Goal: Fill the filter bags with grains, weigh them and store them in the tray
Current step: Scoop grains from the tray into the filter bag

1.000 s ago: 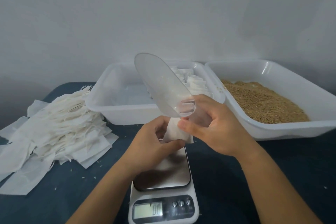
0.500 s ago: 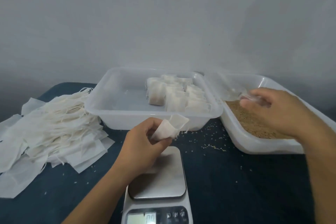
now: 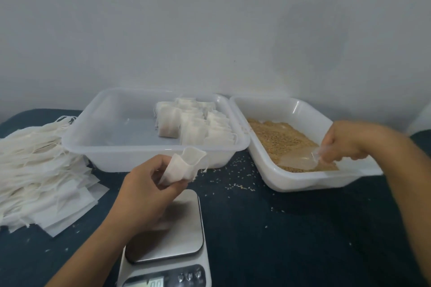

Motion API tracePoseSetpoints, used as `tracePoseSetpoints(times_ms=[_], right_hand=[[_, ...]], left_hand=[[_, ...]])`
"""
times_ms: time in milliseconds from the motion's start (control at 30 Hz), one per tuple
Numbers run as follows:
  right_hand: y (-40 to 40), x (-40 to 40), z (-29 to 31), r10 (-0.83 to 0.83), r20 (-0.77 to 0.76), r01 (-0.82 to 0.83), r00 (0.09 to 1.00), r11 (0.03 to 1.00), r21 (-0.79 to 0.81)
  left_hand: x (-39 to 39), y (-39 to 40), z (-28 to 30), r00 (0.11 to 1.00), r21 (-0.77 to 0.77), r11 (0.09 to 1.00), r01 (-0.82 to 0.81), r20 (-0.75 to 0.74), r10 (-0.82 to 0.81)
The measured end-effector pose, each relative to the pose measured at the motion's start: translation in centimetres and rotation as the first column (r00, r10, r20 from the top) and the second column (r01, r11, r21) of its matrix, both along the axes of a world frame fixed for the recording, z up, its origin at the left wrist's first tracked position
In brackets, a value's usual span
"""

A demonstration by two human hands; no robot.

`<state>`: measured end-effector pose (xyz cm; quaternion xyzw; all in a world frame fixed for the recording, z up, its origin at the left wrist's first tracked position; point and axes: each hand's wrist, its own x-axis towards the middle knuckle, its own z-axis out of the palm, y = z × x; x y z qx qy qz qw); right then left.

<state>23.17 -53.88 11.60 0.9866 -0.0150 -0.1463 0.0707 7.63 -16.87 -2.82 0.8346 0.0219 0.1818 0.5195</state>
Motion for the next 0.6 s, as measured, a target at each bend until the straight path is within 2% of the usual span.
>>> tracePoseSetpoints(times_ms=[167,333,500,600], right_hand=[[1.8,0.2,-2.1,0.064,0.038,-0.066,0.997,0.996,0.06],[0.1,-0.5,-2.4,-0.003,0.067,-0.015,0.998,0.965,0.261],[-1.0,-1.8,-2.7,-0.115,0.192,0.012,0.975,0.882,0.471],[0.0,-2.9,-3.3,-0.155,0.251,-0.032,0.956,0.792,0.61]], left_hand=[[0.2,0.2,-0.4,1.0,-0.016,1.0,-0.003,-0.014,0.002],[0.2,0.0,-0.3,0.999,-0.022,1.0,-0.007,-0.033,0.006],[0.0,-0.3,-0.3,0.999,-0.025,1.0,-0.008,-0.034,0.007],[0.0,-0.2,-0.2,0.999,-0.02,1.0,-0.014,-0.039,0.013]])
